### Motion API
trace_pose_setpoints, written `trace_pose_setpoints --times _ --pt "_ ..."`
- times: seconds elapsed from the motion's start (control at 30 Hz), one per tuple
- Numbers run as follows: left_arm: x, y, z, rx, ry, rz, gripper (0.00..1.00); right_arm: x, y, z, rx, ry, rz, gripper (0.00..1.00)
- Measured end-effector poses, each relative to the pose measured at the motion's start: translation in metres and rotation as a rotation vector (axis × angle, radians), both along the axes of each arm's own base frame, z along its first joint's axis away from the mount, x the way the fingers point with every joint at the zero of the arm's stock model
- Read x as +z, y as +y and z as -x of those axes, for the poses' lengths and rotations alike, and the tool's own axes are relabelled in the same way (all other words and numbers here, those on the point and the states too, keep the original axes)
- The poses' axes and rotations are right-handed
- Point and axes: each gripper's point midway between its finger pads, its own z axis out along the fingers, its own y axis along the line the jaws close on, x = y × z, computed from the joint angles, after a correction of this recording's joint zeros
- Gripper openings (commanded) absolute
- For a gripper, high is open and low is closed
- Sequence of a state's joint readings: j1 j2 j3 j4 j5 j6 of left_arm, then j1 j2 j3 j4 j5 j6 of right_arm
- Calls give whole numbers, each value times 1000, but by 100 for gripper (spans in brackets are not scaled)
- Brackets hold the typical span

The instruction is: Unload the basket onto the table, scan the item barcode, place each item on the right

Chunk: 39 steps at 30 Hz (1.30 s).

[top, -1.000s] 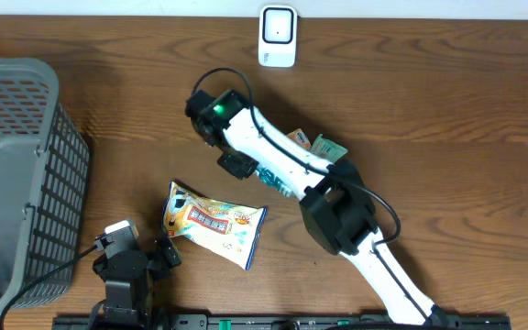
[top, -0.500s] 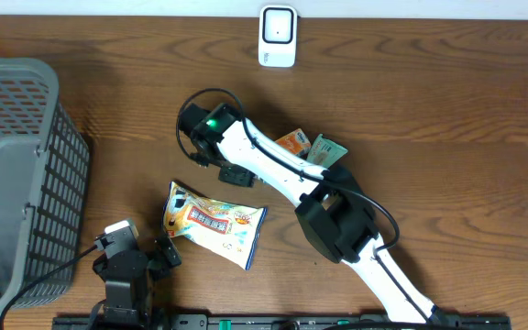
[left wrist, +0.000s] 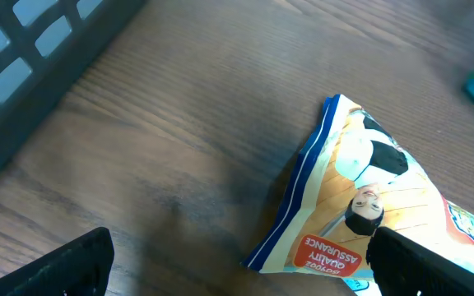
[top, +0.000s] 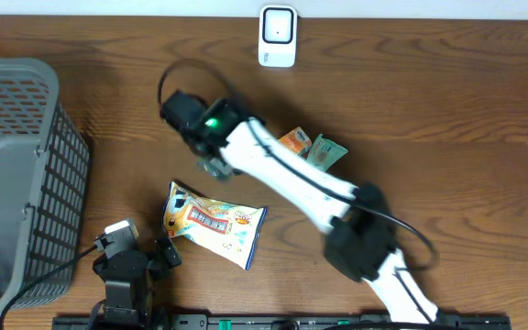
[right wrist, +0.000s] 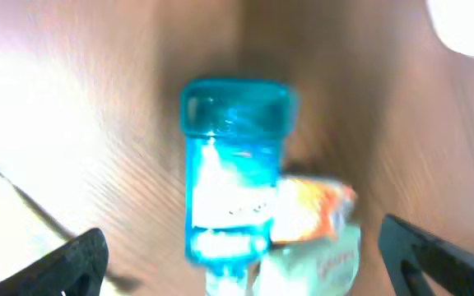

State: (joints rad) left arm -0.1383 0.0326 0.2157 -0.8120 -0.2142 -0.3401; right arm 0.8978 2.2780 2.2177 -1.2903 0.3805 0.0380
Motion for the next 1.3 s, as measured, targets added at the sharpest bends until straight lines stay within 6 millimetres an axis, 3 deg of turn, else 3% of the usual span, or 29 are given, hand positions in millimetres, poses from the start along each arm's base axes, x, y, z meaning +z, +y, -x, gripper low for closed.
trace_pose_setpoints --times 0.1,0.13,0.23,0.37,0.57,0.7,0.9,1.03,1.23,1.3 --pt "0 0 0 0 0 0 98 53 -15 3 -259 -43 -194 99" --pt "0 0 0 0 0 0 98 70 -21 1 -340 -50 -270 91" --pt "0 0 0 0 0 0 98 83 -27 -4 -380 -44 -333 90" --pt "0 0 0 0 0 0 98 52 -26 -10 -308 -22 -252 96" --pt "0 0 0 0 0 0 98 -50 -22 -12 -227 28 -14 97" --pt "0 0 0 0 0 0 98 -93 -30 -11 -188 53 105 96" --pt "0 0 0 1 0 0 98 -100 -24 -23 -145 10 115 80" --pt "0 0 0 0 0 0 98 -112 -29 -23 -119 30 158 63" --pt "0 0 0 1 0 0 98 -119 -34 -24 -113 46 181 51" --pt "0 0 0 0 0 0 98 -119 -35 -25 -114 47 184 42"
